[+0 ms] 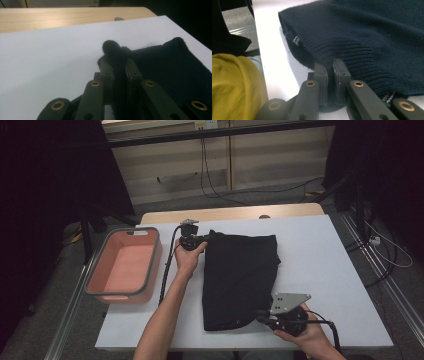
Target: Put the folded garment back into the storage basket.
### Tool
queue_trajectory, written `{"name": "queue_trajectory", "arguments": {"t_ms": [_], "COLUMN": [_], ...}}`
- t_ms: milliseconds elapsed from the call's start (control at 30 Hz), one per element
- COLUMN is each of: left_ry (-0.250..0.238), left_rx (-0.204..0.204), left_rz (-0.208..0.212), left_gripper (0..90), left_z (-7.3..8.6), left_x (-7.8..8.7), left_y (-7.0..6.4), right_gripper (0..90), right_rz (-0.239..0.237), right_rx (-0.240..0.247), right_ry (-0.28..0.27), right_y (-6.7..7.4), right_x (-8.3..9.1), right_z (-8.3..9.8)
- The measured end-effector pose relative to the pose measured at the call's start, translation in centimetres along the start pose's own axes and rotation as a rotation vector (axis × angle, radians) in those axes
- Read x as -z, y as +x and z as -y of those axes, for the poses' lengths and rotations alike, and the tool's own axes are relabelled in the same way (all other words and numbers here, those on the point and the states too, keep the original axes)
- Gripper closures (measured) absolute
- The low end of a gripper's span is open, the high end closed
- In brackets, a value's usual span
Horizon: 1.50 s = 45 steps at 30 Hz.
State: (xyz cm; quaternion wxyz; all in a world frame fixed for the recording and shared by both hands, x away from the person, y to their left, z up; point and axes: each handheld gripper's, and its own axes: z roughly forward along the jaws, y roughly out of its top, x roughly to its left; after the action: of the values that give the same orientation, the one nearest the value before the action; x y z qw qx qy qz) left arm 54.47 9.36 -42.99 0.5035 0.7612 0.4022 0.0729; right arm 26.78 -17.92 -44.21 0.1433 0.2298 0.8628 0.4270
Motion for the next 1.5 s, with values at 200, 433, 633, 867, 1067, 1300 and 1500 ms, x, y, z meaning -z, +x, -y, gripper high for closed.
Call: {"name": "queue_trajectory", "arguments": {"t_ms": [200,433,633,867,1067,1300,1500], "left_ry": [-0.027,-0.039,-0.058,-0.069,-0.087,-0.097,-0.108], "left_rx": [0.002,-0.006,-0.012,-0.009,-0.017,-0.021,-0.014], "left_rz": [0.004,-0.001,0.0,-0.007,-0.002,-0.009,-0.016], "left_gripper": [80.0,80.2,80.3,80.4,80.3,80.4,80.5], "left_z": [-0.6,-1.2,-1.7,-2.4,-3.1,-3.8,-4.3], "left_x": [0.6,1.5,2.2,2.7,3.1,3.5,4.0], "left_y": [-0.2,-0.5,-0.5,-0.4,-0.5,-0.5,-0.2], "right_gripper": [83.8,83.9,83.9,83.9,83.9,83.9,83.9], "right_rz": [0.012,0.021,0.022,0.016,0.027,0.032,0.03], "right_rx": [0.013,0.026,0.03,0.028,0.024,0.021,0.027], "right_ry": [-0.025,-0.036,-0.055,-0.078,-0.095,-0.121,-0.136], "right_y": [0.1,0.5,0.4,0.0,-0.2,-0.6,-0.7], "right_x": [0.2,0.3,0.5,0.5,0.6,0.8,0.9], "right_z": [-0.9,-1.5,-2.2,-2.8,-3.3,-4.1,-4.7]}}
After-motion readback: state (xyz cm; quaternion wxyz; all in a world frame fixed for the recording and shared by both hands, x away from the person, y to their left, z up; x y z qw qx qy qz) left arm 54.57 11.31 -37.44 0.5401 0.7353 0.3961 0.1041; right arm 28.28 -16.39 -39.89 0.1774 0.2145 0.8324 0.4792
